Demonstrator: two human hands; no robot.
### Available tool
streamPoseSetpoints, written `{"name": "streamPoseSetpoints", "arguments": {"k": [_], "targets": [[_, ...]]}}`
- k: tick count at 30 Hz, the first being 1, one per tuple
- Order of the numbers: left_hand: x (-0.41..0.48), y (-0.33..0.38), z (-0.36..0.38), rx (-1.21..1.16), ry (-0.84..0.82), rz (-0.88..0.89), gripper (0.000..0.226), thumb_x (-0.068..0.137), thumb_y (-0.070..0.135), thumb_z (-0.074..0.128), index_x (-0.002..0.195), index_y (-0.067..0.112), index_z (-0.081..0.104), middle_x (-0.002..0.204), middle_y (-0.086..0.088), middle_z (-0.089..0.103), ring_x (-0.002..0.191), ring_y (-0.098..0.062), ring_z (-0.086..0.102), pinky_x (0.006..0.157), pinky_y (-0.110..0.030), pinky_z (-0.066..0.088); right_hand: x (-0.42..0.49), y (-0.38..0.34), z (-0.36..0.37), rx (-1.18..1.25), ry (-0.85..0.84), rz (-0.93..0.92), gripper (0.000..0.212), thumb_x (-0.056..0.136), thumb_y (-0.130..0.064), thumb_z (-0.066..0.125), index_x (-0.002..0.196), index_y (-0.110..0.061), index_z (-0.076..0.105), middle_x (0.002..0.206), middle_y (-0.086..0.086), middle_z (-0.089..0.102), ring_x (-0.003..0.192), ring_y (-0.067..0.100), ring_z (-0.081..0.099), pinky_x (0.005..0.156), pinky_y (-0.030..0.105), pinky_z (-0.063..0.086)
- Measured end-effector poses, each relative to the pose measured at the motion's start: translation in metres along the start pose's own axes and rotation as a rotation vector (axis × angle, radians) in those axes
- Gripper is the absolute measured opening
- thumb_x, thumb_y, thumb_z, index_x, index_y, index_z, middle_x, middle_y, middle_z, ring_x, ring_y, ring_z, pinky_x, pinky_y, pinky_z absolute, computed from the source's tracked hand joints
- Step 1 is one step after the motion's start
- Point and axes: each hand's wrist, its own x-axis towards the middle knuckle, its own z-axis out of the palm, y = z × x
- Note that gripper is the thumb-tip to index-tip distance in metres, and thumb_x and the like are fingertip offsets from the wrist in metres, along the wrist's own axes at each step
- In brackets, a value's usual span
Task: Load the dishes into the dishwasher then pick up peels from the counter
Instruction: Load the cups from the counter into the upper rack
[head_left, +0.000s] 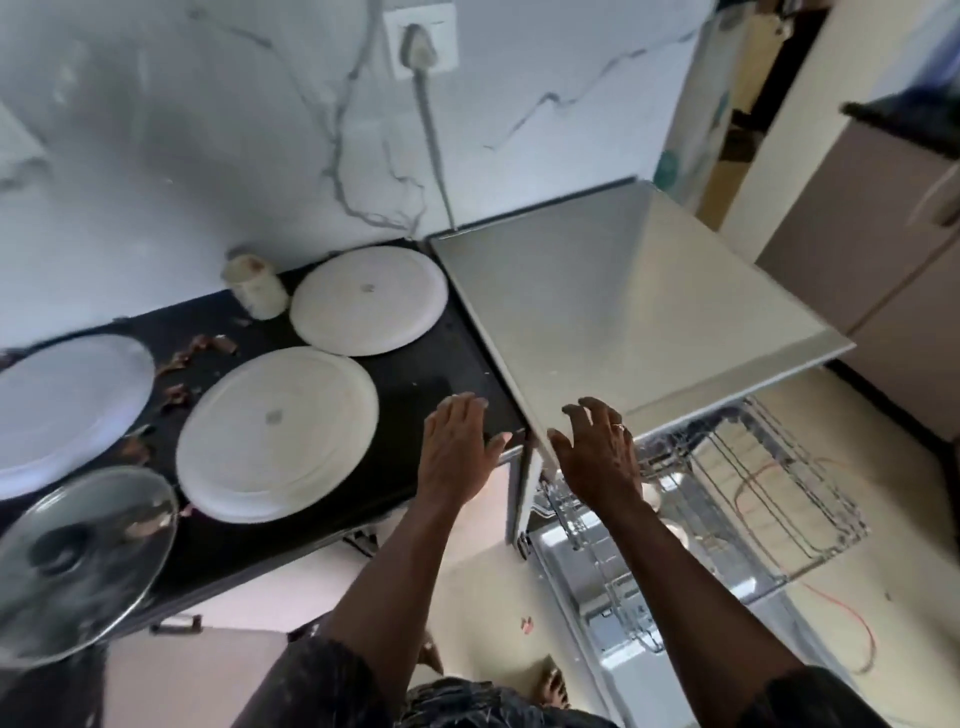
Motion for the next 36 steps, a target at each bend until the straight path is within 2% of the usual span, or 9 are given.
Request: {"name": "streamPoseSetpoints", "arguments": {"k": [5, 8, 12, 16, 18, 22, 27, 31, 36], "targets": [[-0.023, -0.072, -0.043, 0.019, 0.050, -0.149, 0.056, 0.088, 0.053, 0.053, 0.128, 0.015, 0.059, 0.134, -0.007, 0.057, 0.129, -0.030, 0.049, 0.107, -0.043, 0.041, 0.014, -0.080, 0.032, -0.004, -0.023, -0.143, 0.040, 0.091, -0.039, 0.068, 0.120, -0.012, 0.062, 0.131, 0.014, 0.055, 0.119, 0.040, 0.054, 0.093, 0.052, 0.049], [-0.042, -0.123, -0.070, 0.017, 0.083, -0.228, 0.058, 0.088, 0.055, 0.048, 0.128, 0.014, 0.060, 0.133, -0.007, 0.058, 0.129, -0.029, 0.049, 0.107, -0.043, 0.041, 0.019, -0.137, 0.058, 0.001, -0.047, -0.231, 0.041, 0.092, -0.040, 0.066, 0.121, -0.012, 0.061, 0.132, 0.014, 0.055, 0.122, 0.040, 0.053, 0.093, 0.052, 0.049], [-0.076, -0.196, -0.105, 0.068, 0.103, -0.301, 0.053, 0.090, 0.050, 0.059, 0.128, 0.013, 0.059, 0.134, -0.007, 0.058, 0.131, -0.030, 0.047, 0.109, -0.043, 0.038, 0.020, -0.216, 0.092, 0.060, -0.087, -0.303, 0.041, 0.090, -0.039, 0.066, 0.121, -0.013, 0.062, 0.132, 0.013, 0.055, 0.125, 0.039, 0.051, 0.097, 0.053, 0.048], [-0.100, -0.260, -0.136, 0.089, 0.160, -0.376, 0.054, 0.089, 0.052, 0.053, 0.123, 0.011, 0.061, 0.129, -0.009, 0.060, 0.127, -0.031, 0.049, 0.107, -0.046, 0.041, 0.016, -0.283, 0.121, 0.106, -0.135, -0.388, 0.043, 0.096, -0.039, 0.062, 0.131, -0.015, 0.060, 0.142, 0.011, 0.050, 0.132, 0.037, 0.045, 0.102, 0.052, 0.042], [-0.117, -0.289, -0.155, 0.095, 0.158, -0.471, 0.051, 0.089, 0.051, 0.054, 0.121, 0.012, 0.060, 0.127, -0.008, 0.059, 0.125, -0.031, 0.050, 0.105, -0.045, 0.039, 0.013, -0.321, 0.140, 0.122, -0.173, -0.440, 0.043, 0.097, -0.039, 0.061, 0.132, -0.014, 0.059, 0.143, 0.011, 0.049, 0.132, 0.038, 0.044, 0.101, 0.052, 0.042], [-0.159, -0.329, -0.182, 0.213, 0.174, -0.602, 0.054, 0.091, 0.050, 0.048, 0.127, 0.011, 0.058, 0.129, -0.011, 0.059, 0.123, -0.034, 0.050, 0.103, -0.047, 0.040, 0.002, -0.381, 0.168, 0.135, -0.252, -0.567, 0.043, 0.096, -0.039, 0.062, 0.131, -0.013, 0.060, 0.141, 0.013, 0.050, 0.128, 0.039, 0.047, 0.099, 0.052, 0.044], [-0.191, -0.370, -0.206, 0.196, 0.242, -0.779, 0.047, 0.092, 0.051, 0.056, 0.126, 0.019, 0.056, 0.131, -0.002, 0.055, 0.128, -0.025, 0.044, 0.109, -0.044, 0.037, 0.004, -0.452, 0.196, 0.166, -0.354, -0.727, 0.043, 0.096, -0.039, 0.061, 0.132, -0.016, 0.057, 0.142, 0.010, 0.048, 0.130, 0.036, 0.045, 0.102, 0.051, 0.043], [-0.210, -0.388, -0.225, 0.232, 0.310, -0.874, 0.044, 0.087, 0.044, 0.068, 0.121, 0.018, 0.062, 0.129, -0.003, 0.057, 0.124, -0.027, 0.047, 0.104, -0.045, 0.042, 0.007, -0.497, 0.212, 0.198, -0.416, -0.833, 0.043, 0.093, -0.036, 0.063, 0.130, -0.015, 0.058, 0.139, 0.011, 0.050, 0.128, 0.038, 0.047, 0.102, 0.051, 0.043], [-0.218, -0.419, -0.258, 0.251, 0.378, -0.977, 0.040, 0.089, 0.047, 0.066, 0.117, 0.019, 0.066, 0.131, -0.002, 0.058, 0.128, -0.026, 0.045, 0.105, -0.043, 0.041, 0.008, -0.556, 0.232, 0.209, -0.390, -0.980, 0.043, 0.090, -0.034, 0.065, 0.126, -0.011, 0.061, 0.134, 0.015, 0.054, 0.121, 0.041, 0.051, 0.097, 0.053, 0.047]]}}
